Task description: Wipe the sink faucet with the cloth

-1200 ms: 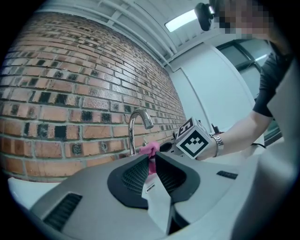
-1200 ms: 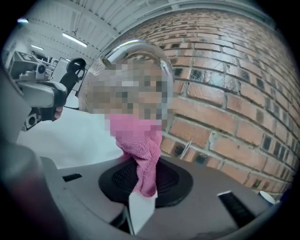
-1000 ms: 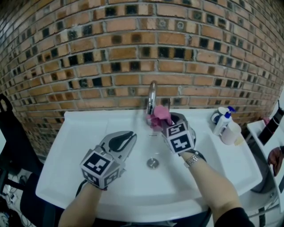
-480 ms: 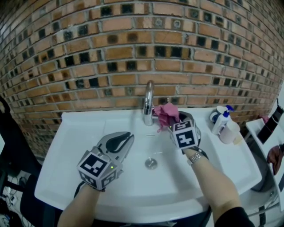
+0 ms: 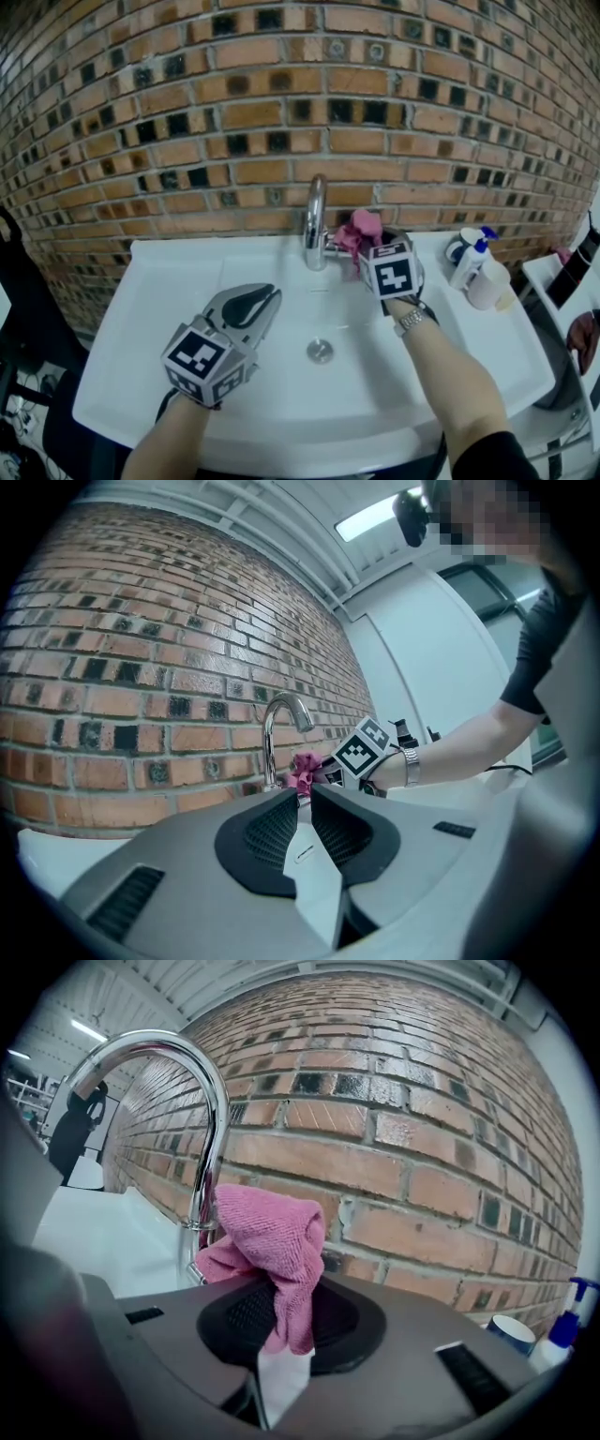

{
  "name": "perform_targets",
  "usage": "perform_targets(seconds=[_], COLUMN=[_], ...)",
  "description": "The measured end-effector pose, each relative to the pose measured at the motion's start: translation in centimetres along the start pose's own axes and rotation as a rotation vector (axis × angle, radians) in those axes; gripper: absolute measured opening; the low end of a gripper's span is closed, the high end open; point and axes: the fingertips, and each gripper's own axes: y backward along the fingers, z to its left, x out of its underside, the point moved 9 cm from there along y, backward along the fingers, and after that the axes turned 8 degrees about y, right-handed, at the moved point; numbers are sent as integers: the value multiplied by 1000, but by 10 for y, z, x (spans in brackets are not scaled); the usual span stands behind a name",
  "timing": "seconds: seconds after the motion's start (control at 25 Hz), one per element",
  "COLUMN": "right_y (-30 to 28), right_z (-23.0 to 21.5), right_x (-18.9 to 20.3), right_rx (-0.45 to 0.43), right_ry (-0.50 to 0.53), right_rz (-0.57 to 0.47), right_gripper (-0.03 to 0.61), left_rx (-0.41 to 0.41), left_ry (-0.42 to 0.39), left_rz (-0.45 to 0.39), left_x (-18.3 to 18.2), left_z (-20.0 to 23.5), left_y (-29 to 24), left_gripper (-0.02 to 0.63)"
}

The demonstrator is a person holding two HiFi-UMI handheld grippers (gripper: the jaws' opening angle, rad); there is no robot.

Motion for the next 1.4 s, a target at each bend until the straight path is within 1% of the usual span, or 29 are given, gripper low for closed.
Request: perform_targets(seconds=[0.2,0.36,0.52,0.88,1.04,1.2,1.4], right_y=[-3,-1,5,30,44,61,84], right_z=[-6,-12,-15,-13,-10,-6,-2], right_x=[-8,-15,-25,-39,-42,-45,-46], right_rx=[17,45,57,67,58,51,34], right_ry=[-10,-21,-15,-12,-24,-18,-46], right_rz=[-27,-52,-87,-140,-162,-184,-203], right_gripper=[75,75,75,77,77,77,77], left_rx=[-3,-4,-2,-1,-6,-9,-11], left_ry=[-27,-27,0,13,13,-9,-50], left_rz=[-19,-14,1,-9,-15,-9,-2], left_x=[1,2,0,2,2,-2,-19], left_z=[5,4,0,1,0,-5,-15], left_y=[-2,-2,-1,1,3,3,7], left_gripper=[54,54,54,54,54,54,54])
